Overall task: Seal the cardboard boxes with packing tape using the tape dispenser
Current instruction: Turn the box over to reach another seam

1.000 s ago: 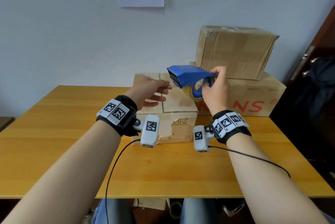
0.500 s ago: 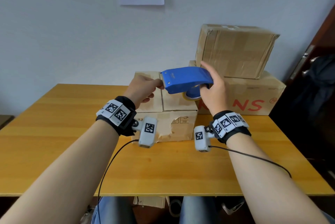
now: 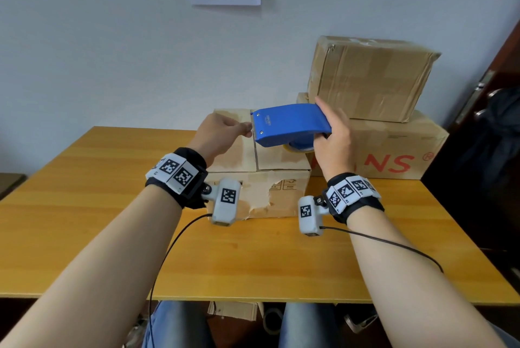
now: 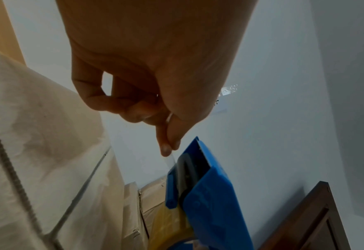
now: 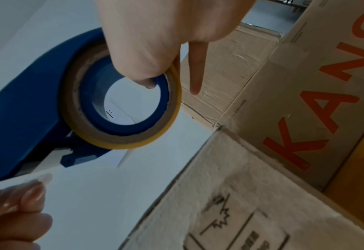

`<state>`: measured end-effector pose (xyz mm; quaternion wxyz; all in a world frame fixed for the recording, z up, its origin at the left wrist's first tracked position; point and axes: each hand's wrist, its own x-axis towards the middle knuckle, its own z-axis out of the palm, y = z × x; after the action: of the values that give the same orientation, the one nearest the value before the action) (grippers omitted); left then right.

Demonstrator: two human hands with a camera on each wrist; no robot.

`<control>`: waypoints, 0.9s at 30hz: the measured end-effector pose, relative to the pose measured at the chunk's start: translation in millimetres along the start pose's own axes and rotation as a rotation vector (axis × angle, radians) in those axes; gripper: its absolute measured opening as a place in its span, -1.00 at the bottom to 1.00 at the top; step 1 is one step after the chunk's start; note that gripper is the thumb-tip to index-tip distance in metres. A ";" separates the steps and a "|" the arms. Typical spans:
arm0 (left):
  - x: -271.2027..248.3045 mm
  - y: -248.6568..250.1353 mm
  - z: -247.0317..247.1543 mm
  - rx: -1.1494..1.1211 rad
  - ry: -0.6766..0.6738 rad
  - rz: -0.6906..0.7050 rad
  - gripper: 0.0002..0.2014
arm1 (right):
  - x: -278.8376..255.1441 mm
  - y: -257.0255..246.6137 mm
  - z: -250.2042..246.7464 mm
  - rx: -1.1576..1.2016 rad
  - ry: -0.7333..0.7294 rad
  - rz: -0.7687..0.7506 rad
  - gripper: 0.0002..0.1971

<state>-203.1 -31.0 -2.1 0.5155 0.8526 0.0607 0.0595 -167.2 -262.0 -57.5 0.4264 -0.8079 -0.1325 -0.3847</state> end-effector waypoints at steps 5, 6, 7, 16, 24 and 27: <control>-0.7 -2.1 2.7 0.026 -0.011 0.014 -0.59 | -1.7 2.7 0.9 -0.009 0.043 0.018 -0.38; -0.4 -3.7 1.8 0.029 -0.016 0.020 -0.57 | -1.5 4.6 0.1 -0.002 0.050 0.026 -0.38; 0.0 -5.7 -0.4 0.029 -0.022 0.022 -0.56 | -1.1 7.3 -1.6 0.007 0.057 0.036 -0.39; 1.8 -19.4 -8.4 -0.029 -0.038 -0.032 -0.67 | -2.8 22.3 -13.1 0.005 0.126 0.157 -0.38; 2.0 -22.6 -11.3 -0.205 -0.095 -0.069 -0.72 | -3.2 17.0 -13.8 -0.024 0.126 0.158 -0.41; 3.2 -20.0 -15.1 -0.196 -0.023 -0.013 -0.75 | -5.8 17.0 -11.3 -0.029 0.116 0.116 -0.40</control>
<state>-203.3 -8.0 -12.7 0.5974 0.7984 0.0541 0.0518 -167.5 -280.4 -67.9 0.4432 -0.7965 -0.0549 -0.4075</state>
